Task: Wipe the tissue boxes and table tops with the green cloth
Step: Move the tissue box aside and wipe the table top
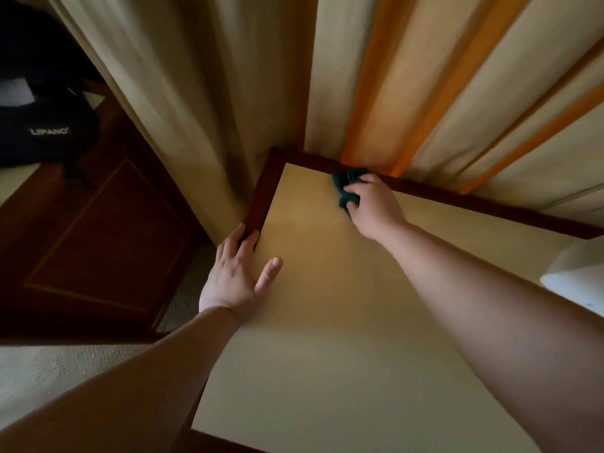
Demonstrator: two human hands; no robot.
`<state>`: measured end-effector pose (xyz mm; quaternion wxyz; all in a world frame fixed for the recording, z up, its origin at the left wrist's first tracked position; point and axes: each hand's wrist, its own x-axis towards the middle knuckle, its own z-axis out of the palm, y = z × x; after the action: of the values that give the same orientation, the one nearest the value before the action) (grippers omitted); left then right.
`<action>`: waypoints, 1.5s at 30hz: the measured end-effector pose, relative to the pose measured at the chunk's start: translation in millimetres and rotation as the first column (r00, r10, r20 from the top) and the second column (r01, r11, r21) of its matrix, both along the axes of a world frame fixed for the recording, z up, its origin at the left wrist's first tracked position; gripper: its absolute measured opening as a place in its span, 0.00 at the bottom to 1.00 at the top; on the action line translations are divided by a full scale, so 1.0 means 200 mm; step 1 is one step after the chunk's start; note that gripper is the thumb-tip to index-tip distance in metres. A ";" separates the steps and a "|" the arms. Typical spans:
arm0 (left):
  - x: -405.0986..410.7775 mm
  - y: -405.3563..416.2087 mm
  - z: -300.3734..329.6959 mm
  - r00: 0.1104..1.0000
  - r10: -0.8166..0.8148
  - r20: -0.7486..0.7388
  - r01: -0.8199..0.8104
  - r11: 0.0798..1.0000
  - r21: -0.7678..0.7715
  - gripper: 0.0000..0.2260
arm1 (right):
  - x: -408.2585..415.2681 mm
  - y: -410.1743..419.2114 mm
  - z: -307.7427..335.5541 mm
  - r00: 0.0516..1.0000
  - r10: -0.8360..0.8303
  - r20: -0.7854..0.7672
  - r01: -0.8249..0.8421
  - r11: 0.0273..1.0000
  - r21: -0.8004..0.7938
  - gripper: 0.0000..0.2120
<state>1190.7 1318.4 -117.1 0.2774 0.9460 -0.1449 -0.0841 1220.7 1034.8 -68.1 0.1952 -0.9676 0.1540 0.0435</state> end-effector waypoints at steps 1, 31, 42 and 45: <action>0.00 0.00 0.00 1.000 -0.001 -0.002 0.001 1.000 -0.004 0.46 | 0.09 0.04 -0.01 1.000 0.024 0.012 -0.024 1.000 0.011 0.18; 0.02 0.04 -0.04 0.999 -0.020 -0.026 0.014 0.973 -0.231 0.51 | -0.64 0.58 -0.14 0.923 0.373 0.091 -0.381 0.919 0.100 0.17; 0.01 0.03 -0.02 0.999 -0.031 -0.043 0.025 0.991 -0.131 0.52 | -0.59 -0.03 -0.09 0.988 -0.151 0.030 0.153 0.987 -0.051 0.18; 0.02 0.03 -0.03 0.999 -0.017 -0.039 0.012 0.992 -0.125 0.52 | -0.24 0.01 -0.08 0.990 -0.144 0.004 0.144 0.986 -0.080 0.19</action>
<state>1194.0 1324.8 -122.8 0.3383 0.9238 -0.1514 -0.0958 1173.3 1037.3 -84.3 0.1588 -0.9610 0.2253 0.0237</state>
